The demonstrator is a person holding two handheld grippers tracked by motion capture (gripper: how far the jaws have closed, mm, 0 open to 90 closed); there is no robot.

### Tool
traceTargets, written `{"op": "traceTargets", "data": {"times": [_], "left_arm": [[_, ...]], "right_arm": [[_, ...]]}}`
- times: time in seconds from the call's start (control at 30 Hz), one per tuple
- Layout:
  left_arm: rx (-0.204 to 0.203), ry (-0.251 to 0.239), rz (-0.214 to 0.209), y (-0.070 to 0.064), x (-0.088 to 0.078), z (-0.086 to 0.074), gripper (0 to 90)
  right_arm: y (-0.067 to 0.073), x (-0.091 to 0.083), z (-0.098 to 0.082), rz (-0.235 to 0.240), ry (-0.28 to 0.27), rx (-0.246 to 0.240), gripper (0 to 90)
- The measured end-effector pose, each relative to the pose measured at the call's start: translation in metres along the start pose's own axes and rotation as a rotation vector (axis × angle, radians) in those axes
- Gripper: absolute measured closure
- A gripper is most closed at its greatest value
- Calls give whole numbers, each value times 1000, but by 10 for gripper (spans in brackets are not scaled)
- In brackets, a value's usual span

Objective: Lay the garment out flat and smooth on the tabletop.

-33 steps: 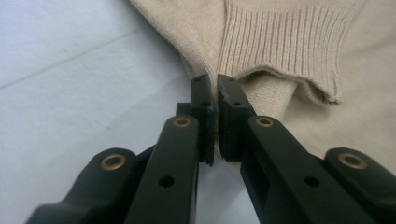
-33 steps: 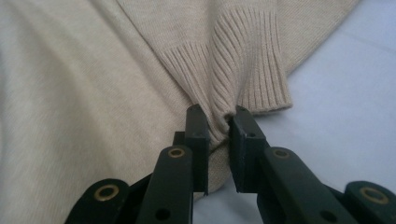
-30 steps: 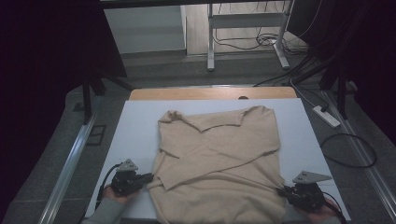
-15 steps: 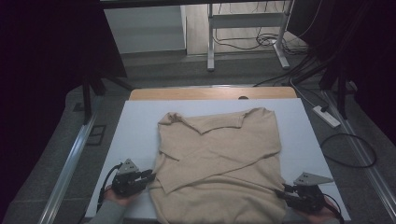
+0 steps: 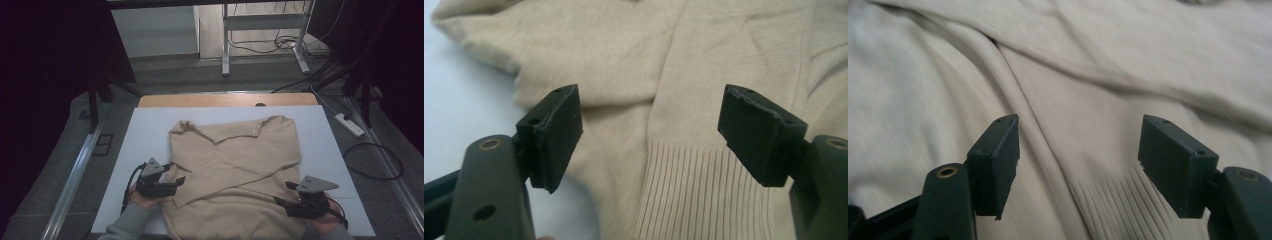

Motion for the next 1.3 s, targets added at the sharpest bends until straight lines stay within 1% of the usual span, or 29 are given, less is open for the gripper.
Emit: {"op": "traceTargets", "data": {"times": [0.03, 0.13, 0.3, 0.33, 0.63, 0.83, 0.97, 1.03, 1.07, 1.17, 1.23, 1.3], "left_arm": [[3, 3, 2, 0, 1, 0, 245], [6, 12, 1, -1, 2, 0, 228], [-11, 5, -1, 2, 0, -3, 223], [-17, 2, -2, 2, 0, -4, 221], [-21, 4, 2, 3, 0, -7, 216], [-32, -1, 3, 5, -2, -10, 213], [-33, 0, 4, 5, -1, -11, 212], [-33, -1, 4, 5, -1, -11, 212], [-33, -1, 3, 5, -1, -11, 212], [-35, -4, 5, 6, -1, -11, 212], [-34, -4, 4, 6, -1, -12, 212], [-31, -2, 6, 6, -1, -12, 212]], "right_arm": [[3, 5, 5, 13, -4, -15, 327], [8, 16, 13, 34, -3, -35, 329], [17, 32, 21, 67, 5, -36, 328], [18, 34, 22, 70, 5, -37, 327], [33, 47, 36, 98, -5, -64, 330], [47, 58, 48, 134, -13, -86, 332], [60, 68, 58, 163, -14, -107, 332], [68, 73, 64, 185, -16, -126, 332], [75, 77, 69, 205, -14, -138, 331], [87, 85, 78, 231, -13, -162, 330], [98, 93, 85, 254, -6, -178, 329], [109, 100, 90, 271, 15, -198, 326]]}}
Point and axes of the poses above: each handheld gripper's, and its own axes: x roughly forward along the jaws, z roughly out of its top, y roughly to its left, the point moved 5 cm from there along x, roughly forward along the jaws, and after that the axes turned 2 degrees about -z, right-handed, at the moved point
